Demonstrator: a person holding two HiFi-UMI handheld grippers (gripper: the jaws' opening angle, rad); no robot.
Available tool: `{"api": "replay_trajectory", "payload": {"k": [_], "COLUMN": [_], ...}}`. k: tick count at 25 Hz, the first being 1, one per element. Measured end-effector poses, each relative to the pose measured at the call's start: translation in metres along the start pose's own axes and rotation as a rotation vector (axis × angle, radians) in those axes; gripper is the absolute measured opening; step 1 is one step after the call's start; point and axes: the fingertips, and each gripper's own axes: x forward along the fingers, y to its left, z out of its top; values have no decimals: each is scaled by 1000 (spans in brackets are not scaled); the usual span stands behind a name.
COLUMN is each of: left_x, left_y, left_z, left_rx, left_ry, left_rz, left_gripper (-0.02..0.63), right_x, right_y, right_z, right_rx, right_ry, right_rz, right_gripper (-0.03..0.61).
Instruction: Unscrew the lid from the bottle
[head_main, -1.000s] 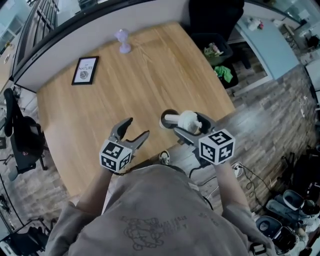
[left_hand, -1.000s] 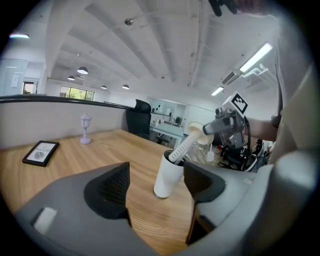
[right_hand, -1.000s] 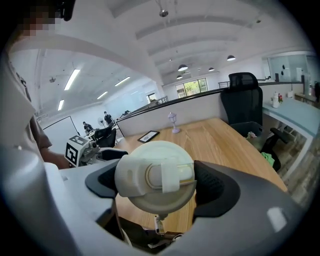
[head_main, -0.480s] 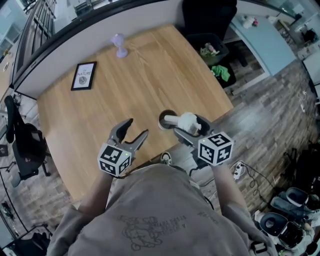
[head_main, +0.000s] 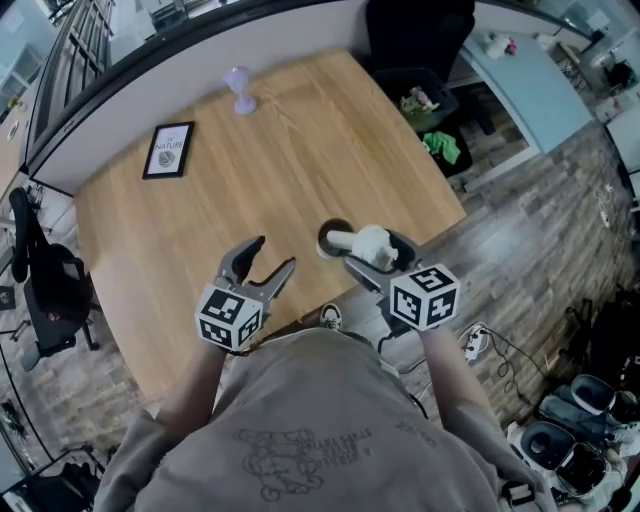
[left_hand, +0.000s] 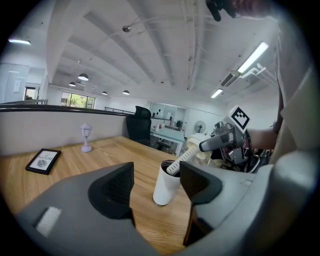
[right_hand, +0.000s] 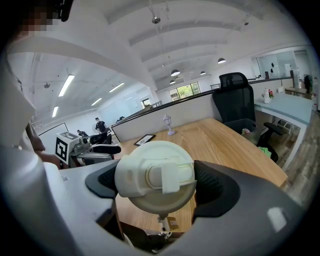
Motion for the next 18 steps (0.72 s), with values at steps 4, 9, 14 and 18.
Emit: {"api": "replay_trajectory", "payload": {"k": [4,9,14,18], "left_x": [-1,-1,0,0], "left_y": [0,0,1,2], "left_z": [1,2,1,0], "left_rx": [1,4,5,5], "left_ry": [-2,-2,1,2], "left_rz": [5,8,12,12], "left_gripper": [278,276,270,270], "right_x": [-1,-1,-2,-2], "right_y": [-1,-1,-2,-2], "right_z": [-1,-1,-2,-2], "right_rx": [-2,-7,-11,-14], "right_ry": [5,11,13,15], "right_rz": [0,-2,-4,-7], "right_gripper": [440,440,440,440]}}
